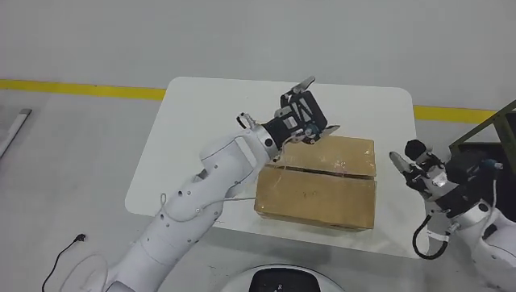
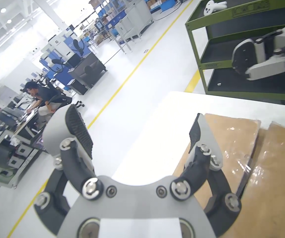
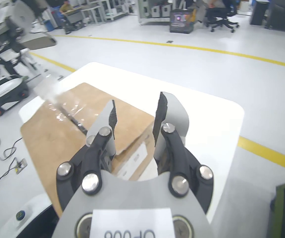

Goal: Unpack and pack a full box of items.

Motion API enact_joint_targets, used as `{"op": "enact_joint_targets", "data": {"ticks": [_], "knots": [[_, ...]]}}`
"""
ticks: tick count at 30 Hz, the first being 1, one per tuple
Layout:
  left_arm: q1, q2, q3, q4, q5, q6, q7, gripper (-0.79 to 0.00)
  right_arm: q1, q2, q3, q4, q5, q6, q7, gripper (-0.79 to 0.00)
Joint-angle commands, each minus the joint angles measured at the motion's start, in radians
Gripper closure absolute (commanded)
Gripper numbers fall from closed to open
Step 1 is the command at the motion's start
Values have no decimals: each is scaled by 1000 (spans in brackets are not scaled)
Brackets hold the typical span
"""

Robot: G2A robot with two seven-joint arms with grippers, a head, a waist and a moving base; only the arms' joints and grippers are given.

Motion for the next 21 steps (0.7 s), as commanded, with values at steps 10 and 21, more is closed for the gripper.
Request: {"op": "enact_joint_targets", "data": {"ticks": [10,21], "knots": [[269,66,-262,-204,54,-72,-141,-785,39,6,-144,29,33,-39,113,-372],[401,94,-361,-283,45,-146,-171,-785,87,5,-242,87,0,65,154,-376]]}}
